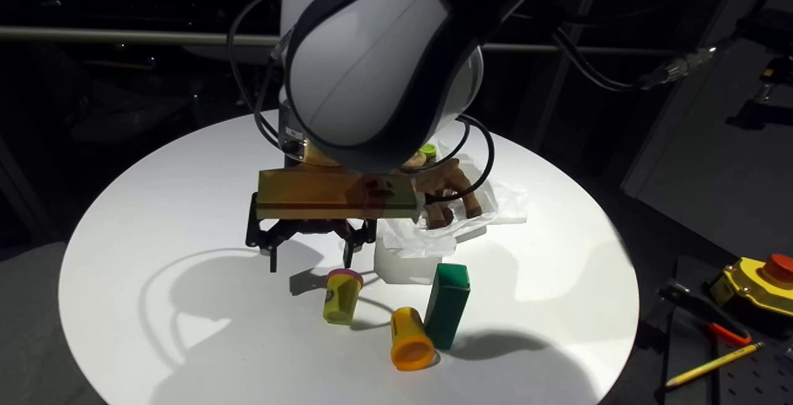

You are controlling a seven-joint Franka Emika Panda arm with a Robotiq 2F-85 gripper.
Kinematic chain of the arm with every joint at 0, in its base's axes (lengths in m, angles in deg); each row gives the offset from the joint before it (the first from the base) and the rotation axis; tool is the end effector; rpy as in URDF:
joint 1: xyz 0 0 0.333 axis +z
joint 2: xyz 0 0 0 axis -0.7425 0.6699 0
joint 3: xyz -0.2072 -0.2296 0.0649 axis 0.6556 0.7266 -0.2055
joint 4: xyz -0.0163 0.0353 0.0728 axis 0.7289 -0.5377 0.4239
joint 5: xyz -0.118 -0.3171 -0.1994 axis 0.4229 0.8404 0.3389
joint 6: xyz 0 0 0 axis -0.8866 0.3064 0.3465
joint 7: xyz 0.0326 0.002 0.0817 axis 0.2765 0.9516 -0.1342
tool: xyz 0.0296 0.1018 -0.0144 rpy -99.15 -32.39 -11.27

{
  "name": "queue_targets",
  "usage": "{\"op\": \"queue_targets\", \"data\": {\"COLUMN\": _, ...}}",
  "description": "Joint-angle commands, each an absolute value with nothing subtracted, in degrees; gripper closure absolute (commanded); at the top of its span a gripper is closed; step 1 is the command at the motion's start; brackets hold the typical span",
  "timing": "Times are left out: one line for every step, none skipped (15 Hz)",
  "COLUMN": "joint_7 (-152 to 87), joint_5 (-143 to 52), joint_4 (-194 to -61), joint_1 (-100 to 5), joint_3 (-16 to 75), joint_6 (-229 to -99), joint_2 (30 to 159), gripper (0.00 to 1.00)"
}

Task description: Put the objects inside the plastic

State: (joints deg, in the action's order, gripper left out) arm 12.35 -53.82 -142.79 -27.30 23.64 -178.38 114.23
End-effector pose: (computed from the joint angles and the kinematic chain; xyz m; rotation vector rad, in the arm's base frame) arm 0.5949 0.2452 0.1802 -2.9158 0.8214 -0.0457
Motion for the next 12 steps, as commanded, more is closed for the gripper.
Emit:
{"op": "queue_targets", "data": {"joint_7": 15.81, "joint_5": -52.75, "joint_4": -144.88, "joint_1": -24.83, "joint_3": 24.82, "joint_6": -175.75, "joint_2": 111.53, "gripper": 0.00}}
{"op": "queue_targets", "data": {"joint_7": 16.76, "joint_5": -52.44, "joint_4": -145.70, "joint_1": -24.38, "joint_3": 25.12, "joint_6": -175.10, "joint_2": 111.01, "gripper": 0.00}}
{"op": "queue_targets", "data": {"joint_7": 17.01, "joint_5": -52.80, "joint_4": -146.34, "joint_1": -24.51, "joint_3": 24.69, "joint_6": -174.45, "joint_2": 110.59, "gripper": 0.00}}
{"op": "queue_targets", "data": {"joint_7": 17.77, "joint_5": -52.88, "joint_4": -147.11, "joint_1": -24.43, "joint_3": 24.68, "joint_6": -174.12, "joint_2": 110.25, "gripper": 0.00}}
{"op": "queue_targets", "data": {"joint_7": 18.74, "joint_5": -52.70, "joint_4": -147.93, "joint_1": -24.24, "joint_3": 24.87, "joint_6": -173.95, "joint_2": 109.72, "gripper": 0.00}}
{"op": "queue_targets", "data": {"joint_7": 19.91, "joint_5": -52.36, "joint_4": -148.72, "joint_1": -23.99, "joint_3": 25.19, "joint_6": -173.92, "joint_2": 109.18, "gripper": 0.00}}
{"op": "queue_targets", "data": {"joint_7": 22.34, "joint_5": -51.00, "joint_4": -149.67, "joint_1": -23.05, "joint_3": 26.64, "joint_6": -174.48, "joint_2": 108.63, "gripper": 0.00}}
{"op": "queue_targets", "data": {"joint_7": 24.16, "joint_5": -50.12, "joint_4": -150.27, "joint_1": -22.76, "joint_3": 27.43, "joint_6": -174.67, "joint_2": 108.35, "gripper": 0.00}}
{"op": "queue_targets", "data": {"joint_7": 25.97, "joint_5": -49.29, "joint_4": -150.75, "joint_1": -22.73, "joint_3": 28.13, "joint_6": -174.59, "joint_2": 108.19, "gripper": 0.00}}
{"op": "queue_targets", "data": {"joint_7": 26.92, "joint_5": -49.04, "joint_4": -151.08, "joint_1": -23.21, "joint_3": 28.11, "joint_6": -174.20, "joint_2": 108.11, "gripper": 0.00}}
{"op": "queue_targets", "data": {"joint_7": 26.69, "joint_5": -49.68, "joint_4": -151.18, "joint_1": -24.21, "joint_3": 27.27, "joint_6": -173.65, "joint_2": 108.15, "gripper": 0.00}}
{"op": "queue_targets", "data": {"joint_7": 26.31, "joint_5": -50.27, "joint_4": -151.22, "joint_1": -24.89, "joint_3": 26.60, "joint_6": -173.40, "joint_2": 108.34, "gripper": 0.00}}
